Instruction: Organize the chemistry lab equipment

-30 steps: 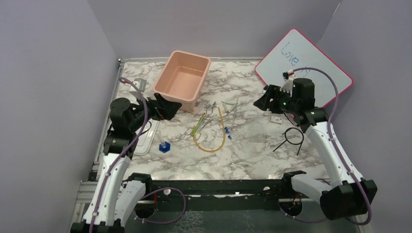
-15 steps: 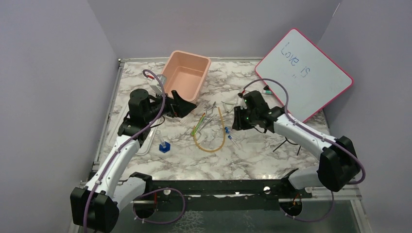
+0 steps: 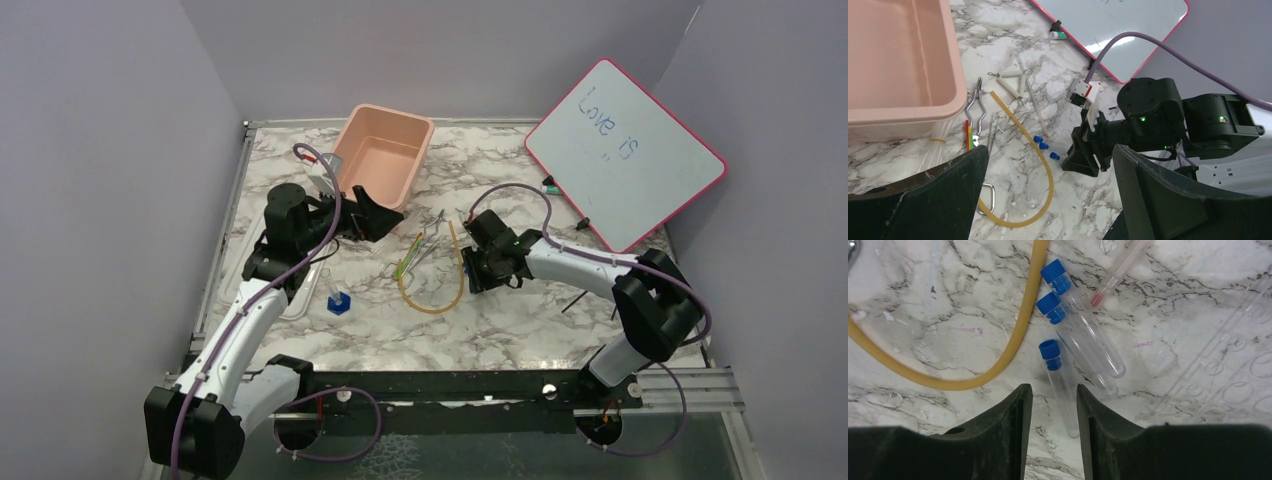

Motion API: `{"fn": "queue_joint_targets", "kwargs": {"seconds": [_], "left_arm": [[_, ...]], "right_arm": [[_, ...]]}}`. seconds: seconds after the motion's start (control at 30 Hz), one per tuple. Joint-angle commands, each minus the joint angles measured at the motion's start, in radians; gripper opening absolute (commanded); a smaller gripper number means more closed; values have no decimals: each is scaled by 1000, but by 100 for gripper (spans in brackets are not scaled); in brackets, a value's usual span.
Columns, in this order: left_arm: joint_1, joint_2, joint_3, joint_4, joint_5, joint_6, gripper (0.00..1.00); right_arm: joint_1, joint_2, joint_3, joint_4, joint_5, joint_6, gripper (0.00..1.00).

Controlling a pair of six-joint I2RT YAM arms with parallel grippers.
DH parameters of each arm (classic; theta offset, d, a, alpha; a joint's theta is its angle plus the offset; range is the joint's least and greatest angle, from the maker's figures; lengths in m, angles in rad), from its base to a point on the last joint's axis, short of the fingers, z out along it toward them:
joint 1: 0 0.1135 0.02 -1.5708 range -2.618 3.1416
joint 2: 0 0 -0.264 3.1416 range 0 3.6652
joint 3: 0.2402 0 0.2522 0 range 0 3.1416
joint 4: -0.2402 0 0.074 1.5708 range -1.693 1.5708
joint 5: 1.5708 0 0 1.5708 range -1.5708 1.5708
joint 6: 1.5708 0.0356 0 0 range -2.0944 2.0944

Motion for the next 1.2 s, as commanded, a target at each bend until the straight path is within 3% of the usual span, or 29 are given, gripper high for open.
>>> {"fn": "queue_joint_targets", "kwargs": {"seconds": [0.0, 0.3, 0.5, 0.73, 0.93, 1.17], "left_arm": [[-3, -27, 18, 21, -14, 18, 96], [-3, -40, 13, 6, -15, 18, 96], [-5, -80, -9, -30, -41, 18, 96], [-11, -141, -53, -50, -49, -9, 96], [-60, -121, -73, -8, -58, -81, 95], [-151, 33, -59, 228, -42, -200, 90]], "right_arm": [[26, 52, 19, 3, 61, -15, 41], [64, 159, 53, 23, 151, -47, 39], [77, 203, 83, 7, 205, -50, 22], [79, 1, 51, 81, 230, -3, 20], [78, -227, -1, 278, 243, 55, 20], [77, -386, -47, 558, 233, 183, 21]]}}
